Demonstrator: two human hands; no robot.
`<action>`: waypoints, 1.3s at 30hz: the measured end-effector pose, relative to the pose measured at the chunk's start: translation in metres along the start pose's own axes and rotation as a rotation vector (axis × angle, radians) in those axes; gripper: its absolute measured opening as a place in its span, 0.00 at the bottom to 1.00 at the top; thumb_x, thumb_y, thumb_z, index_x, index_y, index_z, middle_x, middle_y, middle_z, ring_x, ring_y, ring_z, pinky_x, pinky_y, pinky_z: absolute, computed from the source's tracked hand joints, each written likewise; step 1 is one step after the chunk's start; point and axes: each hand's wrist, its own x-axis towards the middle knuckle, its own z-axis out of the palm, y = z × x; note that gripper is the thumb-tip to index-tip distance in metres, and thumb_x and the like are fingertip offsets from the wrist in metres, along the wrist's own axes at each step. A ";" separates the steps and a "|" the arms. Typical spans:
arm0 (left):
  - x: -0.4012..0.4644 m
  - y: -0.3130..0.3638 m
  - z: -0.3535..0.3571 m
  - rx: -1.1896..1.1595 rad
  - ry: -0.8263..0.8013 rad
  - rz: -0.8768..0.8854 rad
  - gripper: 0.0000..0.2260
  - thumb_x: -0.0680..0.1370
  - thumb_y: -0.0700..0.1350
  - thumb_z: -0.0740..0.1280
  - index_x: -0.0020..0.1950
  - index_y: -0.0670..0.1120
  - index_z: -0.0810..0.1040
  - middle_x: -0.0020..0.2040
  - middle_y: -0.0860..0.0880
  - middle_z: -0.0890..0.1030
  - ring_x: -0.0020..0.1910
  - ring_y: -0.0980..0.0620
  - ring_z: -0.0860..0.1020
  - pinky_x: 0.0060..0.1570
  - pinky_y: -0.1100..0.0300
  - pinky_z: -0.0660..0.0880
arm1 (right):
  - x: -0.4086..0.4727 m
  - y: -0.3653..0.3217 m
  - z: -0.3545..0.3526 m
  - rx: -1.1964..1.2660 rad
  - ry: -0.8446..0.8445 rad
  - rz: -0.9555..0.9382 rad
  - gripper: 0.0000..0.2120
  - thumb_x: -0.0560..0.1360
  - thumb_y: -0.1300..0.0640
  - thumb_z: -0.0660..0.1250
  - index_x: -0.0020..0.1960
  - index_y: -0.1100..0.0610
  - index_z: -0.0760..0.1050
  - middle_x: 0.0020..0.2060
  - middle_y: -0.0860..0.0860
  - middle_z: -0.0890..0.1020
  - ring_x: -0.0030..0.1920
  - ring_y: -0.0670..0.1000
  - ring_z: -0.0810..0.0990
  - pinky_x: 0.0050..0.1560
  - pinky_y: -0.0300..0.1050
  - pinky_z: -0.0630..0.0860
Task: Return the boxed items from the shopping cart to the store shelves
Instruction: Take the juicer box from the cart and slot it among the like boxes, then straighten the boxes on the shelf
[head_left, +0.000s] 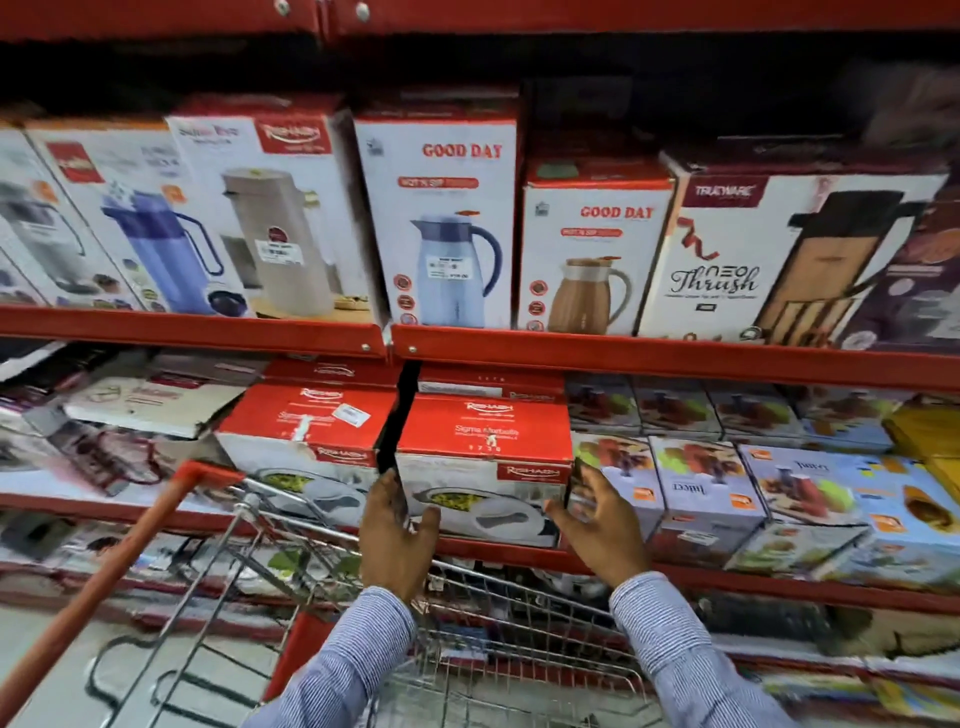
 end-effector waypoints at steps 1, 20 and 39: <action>0.002 0.000 -0.003 0.000 -0.045 0.018 0.31 0.74 0.44 0.72 0.74 0.45 0.63 0.69 0.42 0.75 0.65 0.39 0.76 0.64 0.48 0.75 | 0.000 -0.002 0.003 0.009 0.015 0.020 0.31 0.71 0.51 0.72 0.71 0.51 0.66 0.68 0.49 0.75 0.66 0.52 0.75 0.66 0.53 0.74; 0.026 0.019 -0.040 -0.160 0.093 0.197 0.19 0.73 0.39 0.72 0.63 0.48 0.72 0.51 0.53 0.80 0.52 0.47 0.82 0.49 0.58 0.78 | -0.003 -0.045 0.003 0.023 0.339 0.008 0.26 0.71 0.60 0.73 0.67 0.53 0.72 0.62 0.52 0.80 0.61 0.54 0.79 0.60 0.52 0.78; 0.115 0.128 -0.062 0.013 0.015 0.352 0.23 0.72 0.49 0.70 0.66 0.45 0.73 0.56 0.45 0.85 0.51 0.45 0.84 0.57 0.54 0.80 | 0.070 -0.172 0.020 0.013 0.312 -0.188 0.24 0.72 0.58 0.69 0.67 0.57 0.73 0.60 0.52 0.81 0.53 0.49 0.79 0.53 0.40 0.73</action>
